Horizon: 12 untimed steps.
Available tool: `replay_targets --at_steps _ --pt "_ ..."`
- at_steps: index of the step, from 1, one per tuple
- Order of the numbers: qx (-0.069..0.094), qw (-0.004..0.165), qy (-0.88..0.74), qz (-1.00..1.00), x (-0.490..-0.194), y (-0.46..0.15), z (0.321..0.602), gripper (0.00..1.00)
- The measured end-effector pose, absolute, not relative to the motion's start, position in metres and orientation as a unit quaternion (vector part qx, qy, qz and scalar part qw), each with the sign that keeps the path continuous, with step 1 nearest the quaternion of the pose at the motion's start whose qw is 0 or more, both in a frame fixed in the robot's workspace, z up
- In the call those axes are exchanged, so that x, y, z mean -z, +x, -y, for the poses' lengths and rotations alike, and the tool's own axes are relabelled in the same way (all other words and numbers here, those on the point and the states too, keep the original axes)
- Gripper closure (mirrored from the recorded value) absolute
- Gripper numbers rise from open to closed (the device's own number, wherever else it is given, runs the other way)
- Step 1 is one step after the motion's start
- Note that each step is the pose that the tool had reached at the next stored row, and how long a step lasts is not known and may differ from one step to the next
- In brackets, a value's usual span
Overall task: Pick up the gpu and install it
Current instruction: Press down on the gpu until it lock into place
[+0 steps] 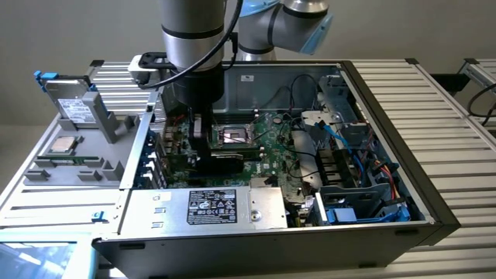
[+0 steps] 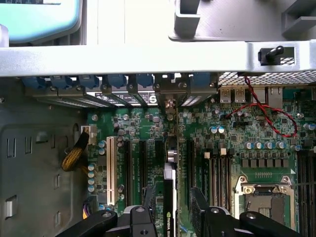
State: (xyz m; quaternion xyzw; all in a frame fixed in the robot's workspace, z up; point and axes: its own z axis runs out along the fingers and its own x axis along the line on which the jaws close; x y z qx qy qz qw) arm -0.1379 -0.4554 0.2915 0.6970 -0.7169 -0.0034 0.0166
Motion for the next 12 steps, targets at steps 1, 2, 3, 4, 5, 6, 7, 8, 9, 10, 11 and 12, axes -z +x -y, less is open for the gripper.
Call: replay_targets --at_steps 1,2,3,4,5,6,7,8,9,10,11,12 --pt "0.003 0.017 0.697 0.717 -0.2915 -0.1379 0.4554 0.60" --pt "0.003 0.017 0.697 0.717 -0.2915 -0.1378 0.4554 0.66" --pt "0.003 0.016 0.697 0.717 -0.2915 -0.1378 0.4553 0.66" --pt "0.003 0.017 0.697 0.717 -0.2915 -0.1378 0.4553 0.73" --pt "0.003 0.016 0.697 0.717 -0.2915 -0.1378 0.4554 0.79" --pt "0.003 0.017 0.697 0.717 -0.2915 -0.1378 0.4554 0.85" --pt "0.003 0.017 0.697 0.717 -0.2915 -0.1378 0.4553 0.88" --pt "0.003 0.017 0.697 0.717 -0.2914 -0.1378 0.4553 0.88" --pt "0.003 0.017 0.697 0.717 -0.2914 -0.1377 0.4553 0.88" --pt "0.003 0.017 0.697 0.717 -0.2912 -0.1381 0.4553 0.88" --pt "0.003 0.016 0.696 0.717 -0.2910 -0.1389 0.4553 0.88" --pt "0.003 0.016 0.696 0.718 -0.2907 -0.1400 0.4551 0.88"
